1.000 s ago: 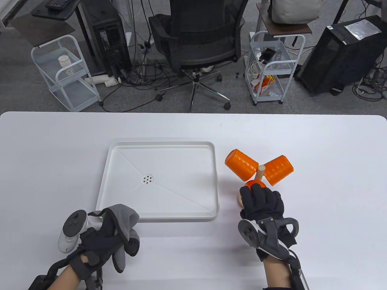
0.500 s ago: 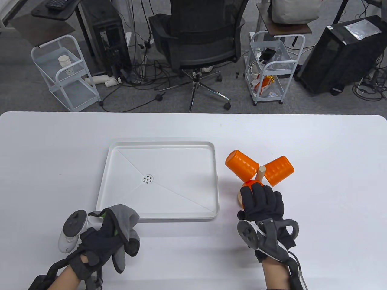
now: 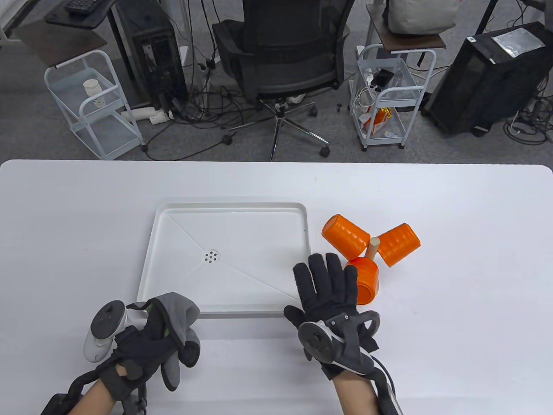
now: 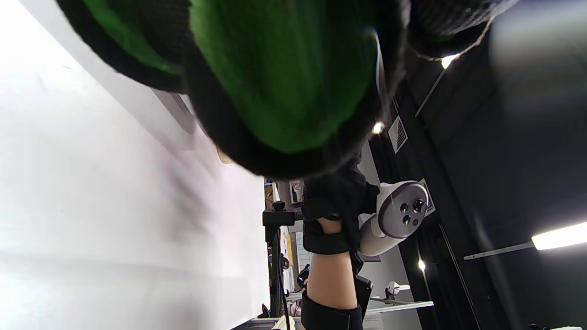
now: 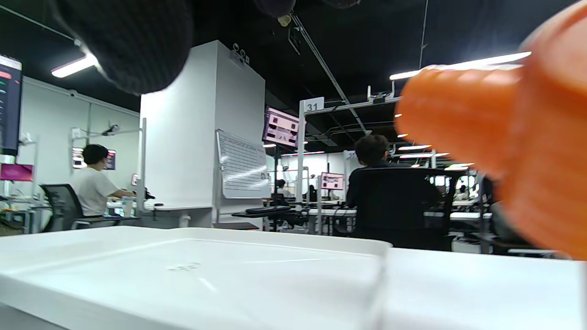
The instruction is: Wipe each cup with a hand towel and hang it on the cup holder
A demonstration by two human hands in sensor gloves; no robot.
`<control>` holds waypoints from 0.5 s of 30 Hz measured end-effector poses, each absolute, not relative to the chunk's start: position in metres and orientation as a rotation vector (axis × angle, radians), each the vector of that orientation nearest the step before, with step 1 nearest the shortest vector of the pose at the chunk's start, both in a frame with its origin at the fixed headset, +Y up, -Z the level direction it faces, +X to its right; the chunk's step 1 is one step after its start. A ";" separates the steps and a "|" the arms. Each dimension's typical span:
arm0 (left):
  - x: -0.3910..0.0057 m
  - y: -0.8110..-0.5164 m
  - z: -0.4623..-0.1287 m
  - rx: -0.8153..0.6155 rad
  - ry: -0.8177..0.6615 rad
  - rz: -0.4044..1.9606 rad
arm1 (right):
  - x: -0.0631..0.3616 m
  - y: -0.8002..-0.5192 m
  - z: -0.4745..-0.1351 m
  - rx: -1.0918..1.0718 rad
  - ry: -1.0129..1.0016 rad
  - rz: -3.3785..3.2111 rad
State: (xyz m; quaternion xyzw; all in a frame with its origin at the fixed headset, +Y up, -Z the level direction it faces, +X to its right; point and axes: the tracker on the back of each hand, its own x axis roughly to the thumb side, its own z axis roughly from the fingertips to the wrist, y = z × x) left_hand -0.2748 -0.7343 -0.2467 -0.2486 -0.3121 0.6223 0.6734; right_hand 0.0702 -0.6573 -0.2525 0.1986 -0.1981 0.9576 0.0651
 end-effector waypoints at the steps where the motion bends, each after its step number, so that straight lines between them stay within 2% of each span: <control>1: -0.275 -0.734 -0.247 -0.559 -0.701 1.401 | 0.065 -0.659 -0.254 0.606 -0.587 2.878; 8: -0.275 -0.734 -0.247 -0.559 -0.690 1.410 | 0.032 -0.677 -0.270 0.639 -0.472 2.781; 15: -0.276 -0.736 -0.248 -0.569 -0.673 1.419 | 0.030 -0.700 -0.274 0.616 -0.404 2.728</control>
